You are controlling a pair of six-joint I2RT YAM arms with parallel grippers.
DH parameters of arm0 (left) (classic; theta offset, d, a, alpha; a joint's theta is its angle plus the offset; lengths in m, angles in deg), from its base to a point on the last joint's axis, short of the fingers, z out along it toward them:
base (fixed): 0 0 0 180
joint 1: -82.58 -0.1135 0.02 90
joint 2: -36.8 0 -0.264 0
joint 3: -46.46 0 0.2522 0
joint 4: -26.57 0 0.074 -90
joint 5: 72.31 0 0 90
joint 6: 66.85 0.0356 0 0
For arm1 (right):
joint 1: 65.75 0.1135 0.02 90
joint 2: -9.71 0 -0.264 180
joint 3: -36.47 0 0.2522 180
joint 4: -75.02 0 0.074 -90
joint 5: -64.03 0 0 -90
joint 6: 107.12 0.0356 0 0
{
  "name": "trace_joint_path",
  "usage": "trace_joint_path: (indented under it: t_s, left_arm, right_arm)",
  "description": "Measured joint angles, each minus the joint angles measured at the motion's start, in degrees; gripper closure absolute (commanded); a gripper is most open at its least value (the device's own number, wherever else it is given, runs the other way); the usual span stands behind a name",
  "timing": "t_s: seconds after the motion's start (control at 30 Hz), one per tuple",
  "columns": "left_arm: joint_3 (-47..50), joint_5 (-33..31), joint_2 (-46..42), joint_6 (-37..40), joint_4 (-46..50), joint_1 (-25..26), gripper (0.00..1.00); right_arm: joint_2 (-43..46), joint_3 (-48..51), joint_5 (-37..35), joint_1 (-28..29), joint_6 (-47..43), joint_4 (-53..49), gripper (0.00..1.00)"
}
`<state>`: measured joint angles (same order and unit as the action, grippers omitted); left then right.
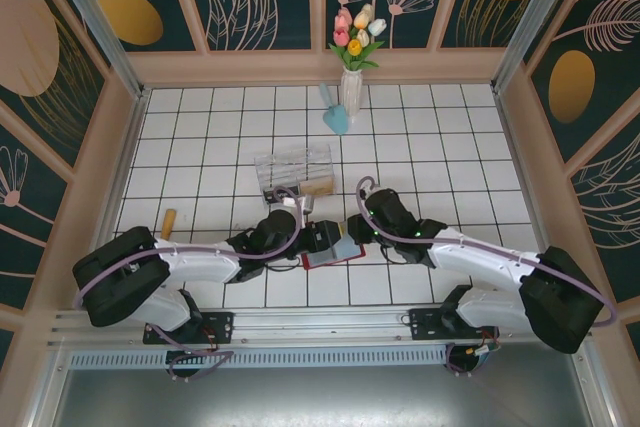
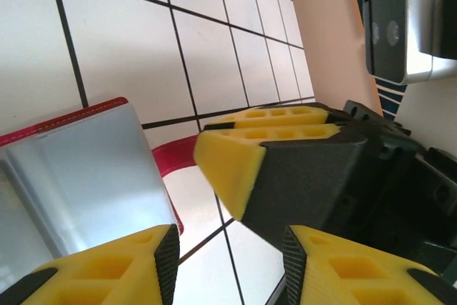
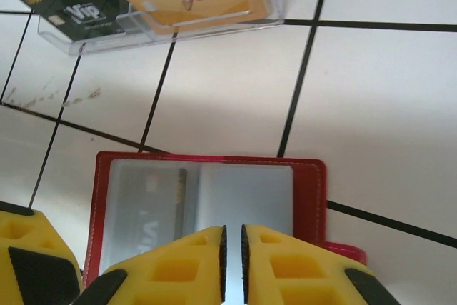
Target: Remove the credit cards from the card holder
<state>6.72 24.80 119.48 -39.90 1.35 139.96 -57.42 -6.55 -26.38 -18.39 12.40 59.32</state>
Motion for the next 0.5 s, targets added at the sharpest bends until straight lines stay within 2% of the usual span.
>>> trace_joint_path:
  t_s: [0.1, 0.23, 0.4, 0.5]
  left_arm:
    - [0.04, -1.07, -0.63, 0.0, 1.27, 0.0, 0.56]
    - [1.79, -5.38, -5.68, -0.7, 5.75, 0.0, 0.59]
    - [6.78, -10.4, -13.33, -2.82, 9.42, -0.09, 0.59]
    - [8.96, -11.87, -14.93, -3.72, 10.54, -0.2, 0.61]
  right_arm:
    - [0.11, 1.2, 0.74, 0.0, 0.42, 0.07, 0.89]
    - [-1.88, 1.62, 2.54, 0.83, 1.03, 0.98, 0.99]
    - [-9.03, 0.37, 5.42, 2.84, 0.87, 3.3, 1.0]
    - [-13.09, -1.2, 6.67, 4.0, 0.87, 4.35, 1.0]
